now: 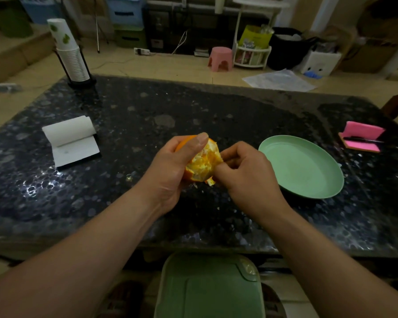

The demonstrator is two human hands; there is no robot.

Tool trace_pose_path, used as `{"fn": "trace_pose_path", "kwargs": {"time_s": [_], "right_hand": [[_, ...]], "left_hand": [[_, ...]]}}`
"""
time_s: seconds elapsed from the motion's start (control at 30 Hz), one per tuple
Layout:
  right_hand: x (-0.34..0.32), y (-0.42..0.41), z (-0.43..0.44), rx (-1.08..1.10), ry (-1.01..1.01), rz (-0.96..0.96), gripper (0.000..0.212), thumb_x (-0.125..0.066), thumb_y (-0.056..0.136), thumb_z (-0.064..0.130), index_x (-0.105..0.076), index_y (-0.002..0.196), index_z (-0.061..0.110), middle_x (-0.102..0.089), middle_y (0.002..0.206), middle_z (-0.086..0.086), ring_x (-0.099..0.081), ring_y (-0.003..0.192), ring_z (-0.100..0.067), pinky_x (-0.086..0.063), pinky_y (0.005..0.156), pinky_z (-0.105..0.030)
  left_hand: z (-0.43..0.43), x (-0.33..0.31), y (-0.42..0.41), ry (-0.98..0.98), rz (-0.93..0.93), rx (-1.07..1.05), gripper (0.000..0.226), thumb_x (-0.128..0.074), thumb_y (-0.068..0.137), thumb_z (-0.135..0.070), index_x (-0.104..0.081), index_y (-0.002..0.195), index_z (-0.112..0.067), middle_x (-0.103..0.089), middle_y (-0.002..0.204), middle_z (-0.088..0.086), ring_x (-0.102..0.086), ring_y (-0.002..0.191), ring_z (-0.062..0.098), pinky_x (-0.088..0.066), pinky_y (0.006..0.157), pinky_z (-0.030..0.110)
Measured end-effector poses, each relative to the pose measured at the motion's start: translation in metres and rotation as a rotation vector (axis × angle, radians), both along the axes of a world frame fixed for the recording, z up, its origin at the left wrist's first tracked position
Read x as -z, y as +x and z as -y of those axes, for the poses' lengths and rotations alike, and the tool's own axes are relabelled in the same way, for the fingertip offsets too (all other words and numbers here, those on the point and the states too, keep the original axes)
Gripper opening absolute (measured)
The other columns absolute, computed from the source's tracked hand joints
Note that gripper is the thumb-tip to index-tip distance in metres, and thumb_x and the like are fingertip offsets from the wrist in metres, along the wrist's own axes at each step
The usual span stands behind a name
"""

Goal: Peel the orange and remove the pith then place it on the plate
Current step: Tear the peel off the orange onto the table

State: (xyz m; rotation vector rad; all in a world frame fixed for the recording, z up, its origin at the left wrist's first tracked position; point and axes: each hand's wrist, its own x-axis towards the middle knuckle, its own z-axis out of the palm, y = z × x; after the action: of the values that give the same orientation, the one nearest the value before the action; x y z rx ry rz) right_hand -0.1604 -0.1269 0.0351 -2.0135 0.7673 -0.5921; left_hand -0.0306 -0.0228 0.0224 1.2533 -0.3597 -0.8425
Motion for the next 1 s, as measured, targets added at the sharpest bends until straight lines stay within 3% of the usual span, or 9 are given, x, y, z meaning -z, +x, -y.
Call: {"fn": "trace_pose_path", "kwargs": {"time_s": [0.1,0.2,0.4,0.6,0.77,1.0], "right_hand": [[0.003,0.002,0.000,0.019,0.087,0.049,0.013,-0.080,0.084,0.022,-0.068,0.090,0.023,-0.077,0.076,-0.002,-0.076,0.070,-0.019,-0.063,0.069,-0.052],[0.006,0.003,-0.001,0.012,0.209,0.116,0.010,-0.077,0.087,0.017,-0.070,0.095,0.018,-0.079,0.080,-0.006,-0.078,0.076,-0.024,-0.065,0.076,-0.055],[0.004,0.002,-0.006,0.000,0.423,0.173,0.009,-0.071,0.097,0.012,-0.075,0.106,0.012,-0.081,0.093,-0.006,-0.079,0.085,-0.021,-0.067,0.077,-0.038],[-0.001,0.001,-0.001,-0.061,0.429,0.071,0.013,-0.065,0.100,0.008,-0.076,0.107,0.008,-0.081,0.085,-0.008,-0.080,0.080,-0.021,-0.067,0.073,-0.035],[0.005,0.002,-0.002,-0.025,0.467,0.139,0.012,-0.067,0.097,0.007,-0.076,0.103,0.008,-0.080,0.084,-0.008,-0.079,0.078,-0.022,-0.065,0.070,-0.033],[0.011,0.007,-0.001,-0.017,0.873,0.237,0.019,-0.063,0.102,0.010,-0.075,0.114,0.003,-0.079,0.091,-0.014,-0.076,0.082,-0.022,-0.064,0.070,-0.032]], "left_hand": [[0.000,0.000,-0.003,-0.032,-0.012,-0.017,0.054,-0.083,0.078,-0.049,-0.069,0.120,-0.018,-0.077,0.107,0.007,-0.074,0.092,0.021,-0.061,0.076,0.039],[-0.001,-0.001,-0.003,-0.037,-0.041,-0.040,0.054,-0.087,0.078,-0.049,-0.069,0.119,-0.019,-0.078,0.106,0.005,-0.074,0.095,0.022,-0.060,0.083,0.043],[-0.001,-0.002,-0.001,-0.063,-0.077,-0.068,0.050,-0.085,0.081,-0.048,-0.068,0.115,-0.017,-0.076,0.103,0.006,-0.073,0.092,0.021,-0.060,0.080,0.040],[-0.003,-0.002,-0.007,-0.048,-0.007,-0.059,0.061,-0.089,0.074,-0.049,-0.069,0.121,-0.016,-0.077,0.107,0.008,-0.074,0.096,0.023,-0.060,0.081,0.042],[-0.002,-0.001,-0.007,-0.058,-0.027,-0.052,0.056,-0.083,0.078,-0.047,-0.069,0.122,-0.017,-0.077,0.110,0.008,-0.074,0.098,0.023,-0.059,0.085,0.045],[-0.001,0.001,-0.002,-0.093,-0.087,-0.080,0.050,-0.080,0.079,-0.046,-0.067,0.117,-0.016,-0.076,0.104,0.006,-0.074,0.096,0.022,-0.061,0.084,0.042]]}}
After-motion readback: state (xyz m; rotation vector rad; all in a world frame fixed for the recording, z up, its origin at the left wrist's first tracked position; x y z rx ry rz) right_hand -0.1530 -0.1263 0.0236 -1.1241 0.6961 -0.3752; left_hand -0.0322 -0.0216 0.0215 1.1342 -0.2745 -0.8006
